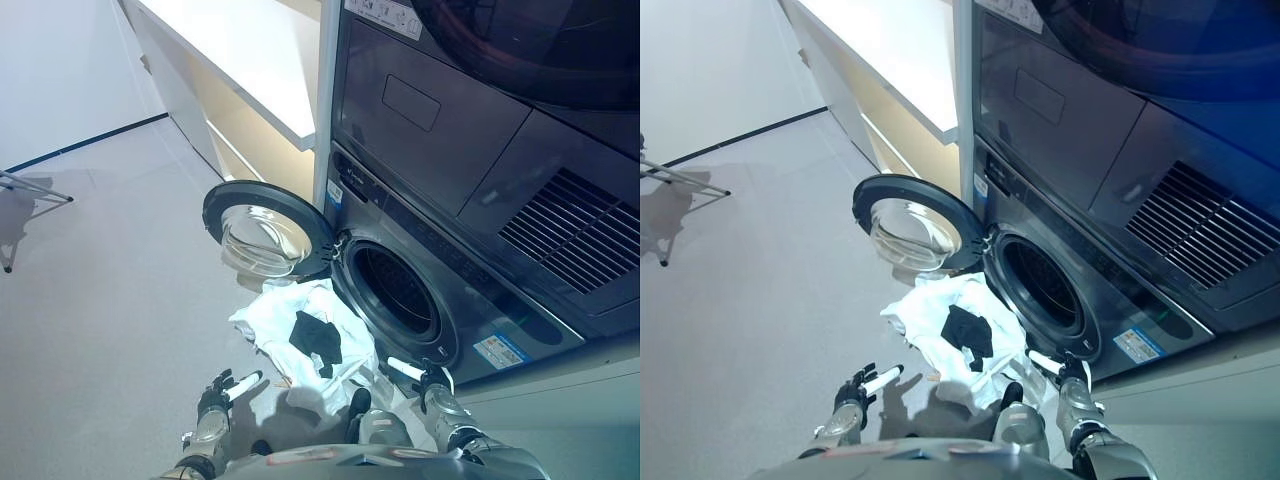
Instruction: Put the clothes in the basket into the washing machine.
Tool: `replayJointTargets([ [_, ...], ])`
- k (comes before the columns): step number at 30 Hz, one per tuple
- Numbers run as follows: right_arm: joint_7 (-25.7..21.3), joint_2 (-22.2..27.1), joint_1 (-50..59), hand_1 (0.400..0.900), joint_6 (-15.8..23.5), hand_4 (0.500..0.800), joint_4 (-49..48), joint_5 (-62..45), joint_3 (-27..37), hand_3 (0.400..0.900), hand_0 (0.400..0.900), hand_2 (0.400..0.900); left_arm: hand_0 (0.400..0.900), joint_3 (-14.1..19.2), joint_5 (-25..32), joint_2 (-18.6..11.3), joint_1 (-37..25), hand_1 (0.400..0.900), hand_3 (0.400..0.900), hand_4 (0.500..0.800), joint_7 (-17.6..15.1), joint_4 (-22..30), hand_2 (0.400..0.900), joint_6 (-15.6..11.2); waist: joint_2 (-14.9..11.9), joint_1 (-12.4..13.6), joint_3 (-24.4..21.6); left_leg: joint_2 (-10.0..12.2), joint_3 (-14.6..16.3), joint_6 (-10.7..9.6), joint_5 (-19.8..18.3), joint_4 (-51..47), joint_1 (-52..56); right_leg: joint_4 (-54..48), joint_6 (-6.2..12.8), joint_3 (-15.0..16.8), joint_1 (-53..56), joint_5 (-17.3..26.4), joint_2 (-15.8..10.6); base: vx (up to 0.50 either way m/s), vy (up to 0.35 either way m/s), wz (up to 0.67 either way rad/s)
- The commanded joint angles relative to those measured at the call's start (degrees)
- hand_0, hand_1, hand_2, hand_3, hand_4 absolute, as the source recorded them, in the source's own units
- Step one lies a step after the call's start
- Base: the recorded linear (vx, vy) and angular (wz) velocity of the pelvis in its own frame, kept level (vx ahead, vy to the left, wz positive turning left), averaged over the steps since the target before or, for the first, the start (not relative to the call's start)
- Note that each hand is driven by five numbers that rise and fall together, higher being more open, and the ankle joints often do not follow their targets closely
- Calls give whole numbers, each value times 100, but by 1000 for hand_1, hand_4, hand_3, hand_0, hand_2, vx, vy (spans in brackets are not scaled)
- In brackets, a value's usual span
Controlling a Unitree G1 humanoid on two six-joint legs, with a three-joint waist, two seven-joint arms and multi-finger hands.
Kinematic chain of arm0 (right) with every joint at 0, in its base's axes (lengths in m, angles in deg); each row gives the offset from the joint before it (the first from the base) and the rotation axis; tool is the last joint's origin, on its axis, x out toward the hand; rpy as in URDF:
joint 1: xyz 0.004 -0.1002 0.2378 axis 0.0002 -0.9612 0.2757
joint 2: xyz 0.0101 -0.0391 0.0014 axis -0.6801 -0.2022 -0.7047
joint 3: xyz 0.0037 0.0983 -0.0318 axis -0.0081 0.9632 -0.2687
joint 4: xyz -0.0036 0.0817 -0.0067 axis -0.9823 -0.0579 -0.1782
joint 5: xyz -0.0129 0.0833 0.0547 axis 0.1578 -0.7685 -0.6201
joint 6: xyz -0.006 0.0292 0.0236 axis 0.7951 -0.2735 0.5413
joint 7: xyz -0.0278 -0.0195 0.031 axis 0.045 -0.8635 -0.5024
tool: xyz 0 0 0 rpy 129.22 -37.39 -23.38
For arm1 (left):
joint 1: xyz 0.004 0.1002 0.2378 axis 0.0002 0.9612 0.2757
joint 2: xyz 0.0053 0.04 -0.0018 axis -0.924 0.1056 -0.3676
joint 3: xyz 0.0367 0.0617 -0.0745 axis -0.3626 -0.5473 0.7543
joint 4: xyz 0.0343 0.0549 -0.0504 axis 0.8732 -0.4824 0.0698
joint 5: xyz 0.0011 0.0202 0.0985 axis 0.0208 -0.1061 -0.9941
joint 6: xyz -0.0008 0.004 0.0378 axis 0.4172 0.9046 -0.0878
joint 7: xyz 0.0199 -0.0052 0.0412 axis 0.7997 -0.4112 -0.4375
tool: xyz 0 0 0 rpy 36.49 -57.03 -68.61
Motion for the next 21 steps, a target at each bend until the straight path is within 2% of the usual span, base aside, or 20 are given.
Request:
replayJointTargets([
  [1,9,-78,606,900,404,800,-11,-158,-28,900,900,900,900,63,-30,-103,-240,900,900,800,4,-5,900,-341,-2,-70,177,10,-81,170,-427,104,24,70,518,152,-250,230,-335,0,0,0],
  [5,-5,-84,599,900,420,800,-68,-205,-13,900,900,900,900,182,265,-84,-186,900,900,800,3,149,900,-396,0,-71,196,15,-90,164,-402,76,11,58,519,149,-279,237,-326,0,0,0],
  [6,-30,-70,620,900,436,800,-169,-244,-13,900,900,900,900,149,337,-89,-144,900,900,800,-5,542,900,-456,5,-50,240,17,-105,160,-372,60,-24,51,527,145,-313,251,-325,0,0,0],
  [8,3,-50,661,900,460,800,-524,-103,-211,900,900,900,900,124,349,-141,-122,900,900,800,-43,871,900,-531,7,-18,336,27,-131,156,-325,64,-124,86,534,159,-444,266,-335,-67,13,3],
  [11,-31,115,769,900,487,800,-1376,302,-671,900,900,900,900,-52,383,-304,-43,900,900,800,-161,2120,900,-716,-34,94,741,62,-257,185,-261,264,-614,451,525,177,-1020,244,-403,-212,9,11],
  [14,-195,171,1286,900,528,800,-1799,378,-902,900,900,900,900,-173,454,-555,-182,900,900,800,-342,2985,900,-871,-128,260,1289,131,-493,205,-247,792,-1350,881,497,136,-1705,167,-514,-278,-54,21],
  [15,-224,212,1486,900,553,800,-2032,375,-964,900,900,900,900,-245,512,-672,-238,900,900,800,-385,3527,900,-975,-159,320,1473,160,-558,192,-240,933,-1633,980,500,105,-1976,151,-558,-275,-74,29],
  [20,-437,451,2661,900,588,800,-2164,568,-1298,900,900,900,900,-449,340,-964,-854,900,900,800,-712,4889,900,-1146,-235,683,2012,95,-737,226,-159,1281,-2749,1539,476,-26,-3111,106,-780,-221,-66,36],
  [21,-494,537,2945,900,585,800,-2133,606,-1299,900,900,900,900,-458,297,-1002,-989,900,900,800,-764,5079,900,-1189,-209,784,2106,120,-840,194,-301,1410,-2942,1779,579,36,-3322,-54,-821,-176,-85,41],
])
